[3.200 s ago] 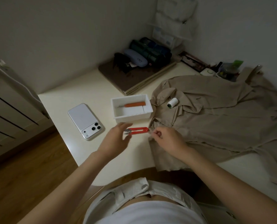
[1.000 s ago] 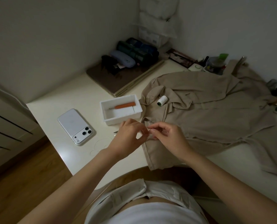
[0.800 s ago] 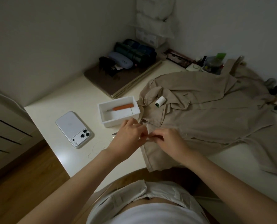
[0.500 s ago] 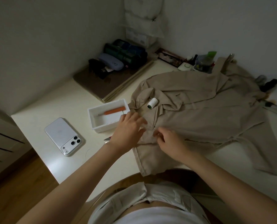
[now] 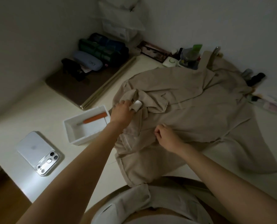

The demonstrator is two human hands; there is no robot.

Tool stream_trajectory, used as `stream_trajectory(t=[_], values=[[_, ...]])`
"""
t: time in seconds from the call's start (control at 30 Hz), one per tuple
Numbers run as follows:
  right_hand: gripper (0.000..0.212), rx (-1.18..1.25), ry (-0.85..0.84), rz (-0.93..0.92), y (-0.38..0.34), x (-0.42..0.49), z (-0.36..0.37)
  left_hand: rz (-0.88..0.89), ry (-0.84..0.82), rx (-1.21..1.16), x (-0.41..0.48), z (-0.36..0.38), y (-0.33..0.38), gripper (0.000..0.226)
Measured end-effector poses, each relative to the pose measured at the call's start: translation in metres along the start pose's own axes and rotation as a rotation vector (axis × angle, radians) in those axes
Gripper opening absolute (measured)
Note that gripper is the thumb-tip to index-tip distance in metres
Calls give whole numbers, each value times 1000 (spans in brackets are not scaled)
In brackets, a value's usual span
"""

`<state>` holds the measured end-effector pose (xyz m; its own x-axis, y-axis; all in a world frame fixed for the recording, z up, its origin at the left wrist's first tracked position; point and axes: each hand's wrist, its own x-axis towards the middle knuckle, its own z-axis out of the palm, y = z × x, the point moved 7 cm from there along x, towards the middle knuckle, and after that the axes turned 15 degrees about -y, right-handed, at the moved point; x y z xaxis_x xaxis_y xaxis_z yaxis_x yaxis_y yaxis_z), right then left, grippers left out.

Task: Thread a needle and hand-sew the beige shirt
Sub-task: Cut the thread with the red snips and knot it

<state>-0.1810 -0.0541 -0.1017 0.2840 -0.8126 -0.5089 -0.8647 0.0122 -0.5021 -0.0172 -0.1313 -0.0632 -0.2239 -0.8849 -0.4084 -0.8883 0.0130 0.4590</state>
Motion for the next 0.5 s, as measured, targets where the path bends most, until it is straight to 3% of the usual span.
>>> stream_trajectory(t=[0.33, 0.5], values=[[13, 59, -82, 14, 9, 37, -14, -37, -59, -77, 44, 13, 8, 42], [6, 61, -66, 8, 4, 57, -25, -69, 110, -164, 39, -6, -10, 37]])
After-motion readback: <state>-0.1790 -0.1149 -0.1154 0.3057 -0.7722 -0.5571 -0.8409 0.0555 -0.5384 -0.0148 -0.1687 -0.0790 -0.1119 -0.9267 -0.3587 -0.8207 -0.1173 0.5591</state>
